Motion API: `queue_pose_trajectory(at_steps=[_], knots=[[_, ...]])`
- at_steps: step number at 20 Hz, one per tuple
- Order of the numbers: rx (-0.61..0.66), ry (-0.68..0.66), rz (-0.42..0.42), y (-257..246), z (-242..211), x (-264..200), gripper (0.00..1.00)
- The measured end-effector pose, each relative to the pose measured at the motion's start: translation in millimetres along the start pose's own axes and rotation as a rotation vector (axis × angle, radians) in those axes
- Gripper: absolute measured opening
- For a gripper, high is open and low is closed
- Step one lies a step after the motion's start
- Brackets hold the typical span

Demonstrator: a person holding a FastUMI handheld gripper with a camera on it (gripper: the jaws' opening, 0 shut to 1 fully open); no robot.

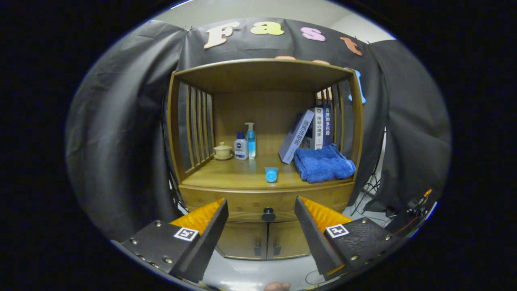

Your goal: Pull open the drawer, take out the items inside it, and place them on the countertop above the cabinet.

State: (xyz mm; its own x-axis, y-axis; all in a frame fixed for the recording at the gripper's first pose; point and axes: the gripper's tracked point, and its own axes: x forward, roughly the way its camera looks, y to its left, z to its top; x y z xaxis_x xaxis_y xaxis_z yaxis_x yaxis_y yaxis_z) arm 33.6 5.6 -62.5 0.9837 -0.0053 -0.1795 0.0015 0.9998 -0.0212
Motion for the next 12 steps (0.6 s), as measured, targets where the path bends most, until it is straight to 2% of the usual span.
queue_pose_trajectory(at_steps=[5,12], knots=[[0.009,-0.057,-0.002,-6,42,-32,0.99],[0.083,-0.104,0.019,-19,56,-80,0.99]])
